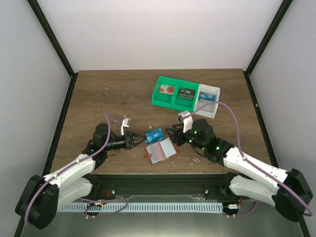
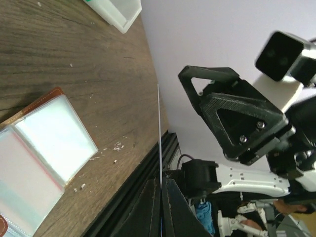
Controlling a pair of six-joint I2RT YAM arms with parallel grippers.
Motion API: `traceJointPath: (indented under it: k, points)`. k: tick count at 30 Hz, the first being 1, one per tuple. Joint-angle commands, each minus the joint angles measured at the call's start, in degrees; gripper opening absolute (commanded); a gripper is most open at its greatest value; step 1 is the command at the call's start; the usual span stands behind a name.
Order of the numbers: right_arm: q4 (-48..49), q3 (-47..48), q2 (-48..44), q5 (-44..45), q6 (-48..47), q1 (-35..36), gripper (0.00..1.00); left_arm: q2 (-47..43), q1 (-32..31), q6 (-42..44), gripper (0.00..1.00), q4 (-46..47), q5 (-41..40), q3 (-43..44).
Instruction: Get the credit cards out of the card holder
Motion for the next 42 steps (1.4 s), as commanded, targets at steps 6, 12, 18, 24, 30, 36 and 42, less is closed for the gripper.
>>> traceJointPath:
  k: [6, 12, 18, 24, 30, 36, 42]
  points:
    - [7.0, -1.2, 3.8, -31.1, 19.5, -6.8, 0.47, -0.5, 0.3, 5.7, 0.00, 1.5, 4.3, 1.6]
    - [10.2, -3.2, 4.9, -33.6, 25.1, -8.0, 0.46, -1.6, 0.3, 5.7, 0.00, 1.4, 4.2, 2.2]
    - [9.7, -3.9, 5.8, -34.2, 26.1, -8.0, 0.44, -2.6, 0.2, 5.2, 0.00, 1.5, 3.9, 2.2]
    - [13.9, -6.1, 4.9, -35.9, 28.2, -8.0, 0.28, -2.8, 0.3, 5.2, 0.00, 1.5, 3.8, 2.0]
    - [16.2, -8.3, 3.0, -34.7, 29.8, -8.0, 0.01, -3.3, 0.3, 5.0, 0.00, 1.7, 3.4, 1.1]
    - [17.1, -9.8, 0.6, -33.2, 29.7, -8.1, 0.00, -4.1, 0.3, 6.0, 0.05, 0.1, 1.9, 1.0]
    - [15.2, -9.3, -1.1, -30.4, 28.6, -8.1, 0.01, -5.1, 0.3, 7.6, 0.59, -4.9, -1.4, 2.2]
